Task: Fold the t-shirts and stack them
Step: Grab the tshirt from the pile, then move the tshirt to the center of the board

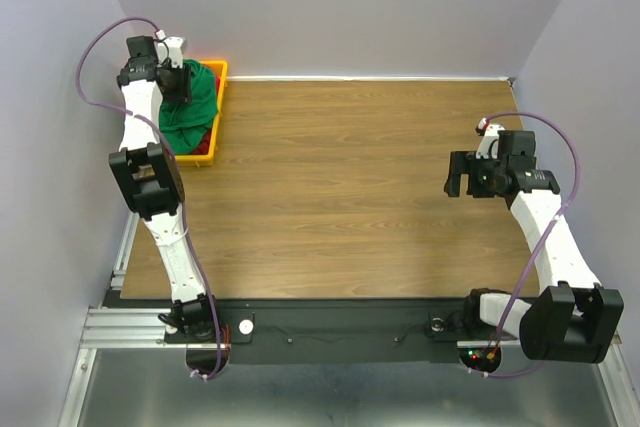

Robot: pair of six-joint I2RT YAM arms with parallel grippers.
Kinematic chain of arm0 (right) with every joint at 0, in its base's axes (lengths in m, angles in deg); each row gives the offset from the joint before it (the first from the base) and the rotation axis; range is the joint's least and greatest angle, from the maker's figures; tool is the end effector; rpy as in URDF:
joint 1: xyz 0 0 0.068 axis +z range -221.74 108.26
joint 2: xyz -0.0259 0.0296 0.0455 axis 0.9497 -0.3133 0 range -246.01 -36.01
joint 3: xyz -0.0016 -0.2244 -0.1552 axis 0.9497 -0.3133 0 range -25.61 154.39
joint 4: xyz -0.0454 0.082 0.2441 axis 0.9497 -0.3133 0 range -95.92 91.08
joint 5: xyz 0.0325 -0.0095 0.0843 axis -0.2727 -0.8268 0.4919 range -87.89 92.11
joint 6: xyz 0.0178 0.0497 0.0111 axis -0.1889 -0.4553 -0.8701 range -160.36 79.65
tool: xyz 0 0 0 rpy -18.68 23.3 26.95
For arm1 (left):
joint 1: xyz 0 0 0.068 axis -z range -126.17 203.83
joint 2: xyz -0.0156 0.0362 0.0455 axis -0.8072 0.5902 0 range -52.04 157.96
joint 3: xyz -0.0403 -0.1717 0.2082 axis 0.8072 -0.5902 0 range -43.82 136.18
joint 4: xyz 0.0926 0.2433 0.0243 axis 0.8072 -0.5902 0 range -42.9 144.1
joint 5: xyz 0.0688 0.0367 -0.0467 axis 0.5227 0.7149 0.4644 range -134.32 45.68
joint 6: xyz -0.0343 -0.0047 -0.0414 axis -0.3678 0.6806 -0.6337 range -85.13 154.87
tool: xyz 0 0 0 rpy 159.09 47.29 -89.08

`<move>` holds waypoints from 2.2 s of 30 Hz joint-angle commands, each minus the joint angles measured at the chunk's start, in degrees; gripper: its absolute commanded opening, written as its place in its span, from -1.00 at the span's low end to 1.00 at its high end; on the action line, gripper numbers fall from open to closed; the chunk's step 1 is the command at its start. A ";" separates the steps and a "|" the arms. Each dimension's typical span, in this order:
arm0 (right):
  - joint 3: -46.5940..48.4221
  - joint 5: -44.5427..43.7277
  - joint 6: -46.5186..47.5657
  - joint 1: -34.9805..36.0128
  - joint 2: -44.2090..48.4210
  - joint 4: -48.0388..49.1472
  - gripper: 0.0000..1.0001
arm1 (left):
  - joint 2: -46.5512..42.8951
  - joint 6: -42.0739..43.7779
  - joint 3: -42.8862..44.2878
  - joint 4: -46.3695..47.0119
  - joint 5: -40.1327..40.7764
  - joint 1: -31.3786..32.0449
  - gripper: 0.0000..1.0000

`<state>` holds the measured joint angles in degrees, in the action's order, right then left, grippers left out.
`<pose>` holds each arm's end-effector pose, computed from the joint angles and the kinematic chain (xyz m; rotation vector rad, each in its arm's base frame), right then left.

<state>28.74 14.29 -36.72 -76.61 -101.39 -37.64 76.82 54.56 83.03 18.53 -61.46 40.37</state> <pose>0.2321 -0.0122 0.2825 -0.0686 2.4210 0.1919 0.5065 0.1105 0.3045 0.2808 2.1749 -0.0089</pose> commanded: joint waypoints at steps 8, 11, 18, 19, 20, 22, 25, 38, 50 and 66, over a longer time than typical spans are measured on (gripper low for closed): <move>-0.82 0.65 0.40 -0.50 -0.01 1.01 1.00 | 3.85 -0.70 3.58 -2.31 -3.16 -0.08 0.01; -0.82 0.12 0.40 -0.59 0.26 1.01 1.00 | 4.03 -1.49 3.76 -1.87 -2.45 0.00 -0.39; -0.73 -0.06 0.14 -0.59 0.87 1.10 1.00 | -4.73 -2.89 4.20 0.59 -2.01 -0.08 -1.00; -0.65 -0.06 0.31 -0.59 0.96 1.10 1.00 | -6.15 -2.90 4.20 0.68 -2.62 -0.08 -1.00; -0.56 -0.32 0.32 -0.59 0.96 1.10 1.00 | -7.64 -3.16 4.29 0.94 -3.24 -0.08 -1.00; -0.04 -0.49 0.32 -0.59 0.70 1.02 1.00 | -11.58 -3.51 5.34 1.38 -4.55 0.01 -1.00; 0.76 -0.67 0.49 -0.59 -0.18 0.93 1.00 | -16.60 -4.04 7.88 1.64 -6.22 0.88 -1.00; 6.21 3.19 0.75 -0.59 -2.64 0.58 1.00 | -32.35 -10.52 12.98 7.35 -12.29 18.53 -1.00; 9.20 4.69 3.21 -0.59 -2.55 -1.18 1.00 | -44.30 -16.72 -20.90 10.10 -32.96 19.70 -0.11; 6.65 12.69 11.65 0.03 -13.78 -8.48 0.87 | -53.27 10.36 -65.40 3.49 -20.31 16.87 0.76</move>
<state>36.04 24.06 -27.49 -76.67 -111.56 -44.37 27.11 55.39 19.78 22.77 -85.00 52.72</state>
